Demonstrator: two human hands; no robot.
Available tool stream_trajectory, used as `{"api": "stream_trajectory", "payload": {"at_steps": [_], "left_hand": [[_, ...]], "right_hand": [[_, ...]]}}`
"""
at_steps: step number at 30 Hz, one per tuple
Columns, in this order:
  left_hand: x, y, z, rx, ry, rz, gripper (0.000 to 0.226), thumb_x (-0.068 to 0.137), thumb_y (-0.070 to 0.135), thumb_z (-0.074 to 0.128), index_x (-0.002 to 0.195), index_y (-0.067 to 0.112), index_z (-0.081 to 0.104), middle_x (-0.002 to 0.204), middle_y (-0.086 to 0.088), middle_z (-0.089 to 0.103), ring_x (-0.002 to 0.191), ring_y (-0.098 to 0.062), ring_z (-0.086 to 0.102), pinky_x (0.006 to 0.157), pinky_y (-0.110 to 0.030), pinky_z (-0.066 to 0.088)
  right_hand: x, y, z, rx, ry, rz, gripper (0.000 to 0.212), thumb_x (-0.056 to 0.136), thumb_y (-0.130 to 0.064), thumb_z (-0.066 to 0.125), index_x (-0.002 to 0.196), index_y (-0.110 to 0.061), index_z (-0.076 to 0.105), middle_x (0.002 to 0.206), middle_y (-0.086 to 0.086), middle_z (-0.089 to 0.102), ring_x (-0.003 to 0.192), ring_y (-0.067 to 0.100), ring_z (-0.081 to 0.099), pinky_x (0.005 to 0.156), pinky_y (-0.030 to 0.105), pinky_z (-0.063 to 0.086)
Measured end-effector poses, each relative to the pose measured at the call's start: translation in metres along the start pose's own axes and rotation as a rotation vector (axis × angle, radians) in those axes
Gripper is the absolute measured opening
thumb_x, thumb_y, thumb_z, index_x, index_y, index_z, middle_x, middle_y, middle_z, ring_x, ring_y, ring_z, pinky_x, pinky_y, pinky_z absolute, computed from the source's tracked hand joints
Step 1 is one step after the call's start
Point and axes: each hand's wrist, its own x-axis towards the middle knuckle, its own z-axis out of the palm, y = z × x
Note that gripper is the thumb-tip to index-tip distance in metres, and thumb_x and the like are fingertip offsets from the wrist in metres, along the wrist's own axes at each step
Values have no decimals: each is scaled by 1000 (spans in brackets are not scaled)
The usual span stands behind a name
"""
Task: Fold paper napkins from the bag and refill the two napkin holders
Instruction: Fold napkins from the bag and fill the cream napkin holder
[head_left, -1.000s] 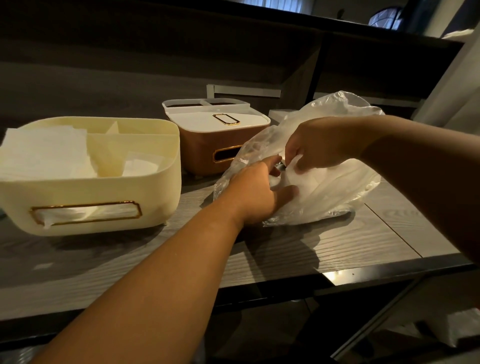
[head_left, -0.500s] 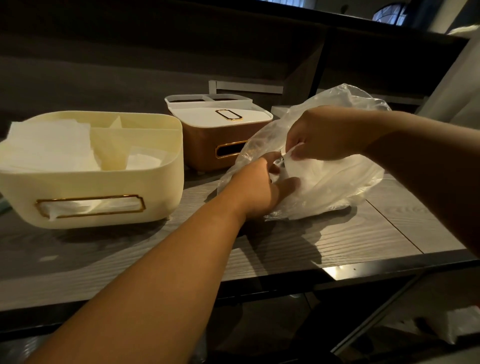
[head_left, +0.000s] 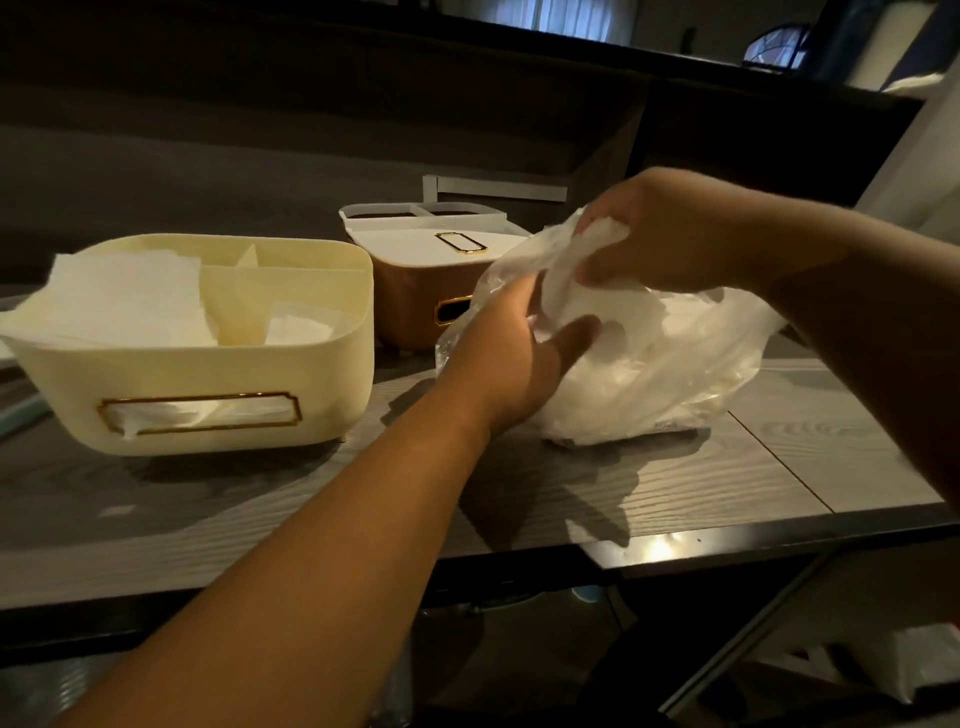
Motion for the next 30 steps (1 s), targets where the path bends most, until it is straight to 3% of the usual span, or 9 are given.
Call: {"api": "stream_trajectory", "payload": {"at_steps": [4,8,12,17,21,28,30], "left_hand": [[-14,18,-17,-111,208,80,41,98,38,58,137,29,46,119,18,55,104,-1,53,64,-3,46],[-43,22,-44,-117,358,133,29,102,29,55,131,29,50,110,21,59,96,8,59,70,0,48],[-75,8,-68,8,354,41,27,102,28,56,125,37,47,109,24,57,97,6,58,70,-7,51],[-117,-12,-90,148,265,-66,45,99,28,61,138,38,42,133,17,53,116,-4,53,91,-23,52],[-141,-29,-96,120,238,-130,60,90,23,73,137,40,40,124,21,50,108,0,52,81,-12,45],[-147,-46,-102,85,424,-170,35,90,21,72,117,35,53,114,15,63,105,-6,62,88,-34,57],[-148,-46,-102,68,467,-159,32,92,18,70,113,35,54,108,17,63,101,-3,62,85,-29,57]], "right_hand": [[-20,-26,-5,536,172,35,12,92,-27,68,104,-28,68,100,-5,67,93,14,65,78,29,55],[-38,-58,26,978,197,37,11,96,-25,64,106,-24,68,104,-1,73,99,16,71,89,41,59],[-48,-83,78,1274,143,142,14,92,-27,70,105,-29,70,105,-2,74,104,21,70,90,46,58],[-59,-105,124,1442,92,221,11,94,-22,68,104,-25,73,101,-1,76,99,21,73,90,47,59],[-64,-113,140,1647,141,318,9,94,-18,67,102,-22,68,102,2,76,100,24,72,87,46,60],[-64,-109,147,1618,94,305,20,92,-8,67,107,-21,69,111,4,73,105,23,70,90,45,59],[-64,-109,150,1543,67,251,26,91,-2,66,108,-21,70,111,3,73,107,23,69,93,44,58]]}}
